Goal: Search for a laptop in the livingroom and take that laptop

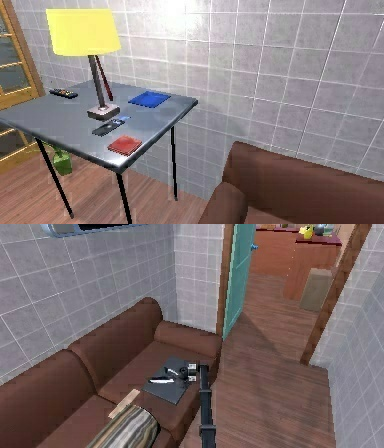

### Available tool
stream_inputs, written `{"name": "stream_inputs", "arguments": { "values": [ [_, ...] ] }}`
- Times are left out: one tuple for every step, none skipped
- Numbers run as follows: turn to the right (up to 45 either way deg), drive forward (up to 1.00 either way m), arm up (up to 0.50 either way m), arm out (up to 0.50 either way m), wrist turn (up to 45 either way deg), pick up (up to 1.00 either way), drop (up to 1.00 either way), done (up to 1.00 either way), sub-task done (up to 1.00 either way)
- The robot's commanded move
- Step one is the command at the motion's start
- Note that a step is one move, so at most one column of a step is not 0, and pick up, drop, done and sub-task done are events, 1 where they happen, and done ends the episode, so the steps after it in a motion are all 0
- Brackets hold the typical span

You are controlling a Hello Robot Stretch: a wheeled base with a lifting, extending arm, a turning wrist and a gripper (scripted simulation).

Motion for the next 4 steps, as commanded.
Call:
{"name": "stream_inputs", "arguments": {
  "values": [
    [0.0,0.00,0.00,0.00,24.0,0.00,0.00,0.00,0.00],
    [0.0,0.00,-0.30,0.00,0.0,0.00,0.00,0.00,0.00],
    [0.0,0.00,0.00,0.00,0.0,1.00,0.00,0.00,0.00],
    [0.0,0.00,0.10,0.00,0.0,0.00,0.00,0.00,0.00]
  ]
}}
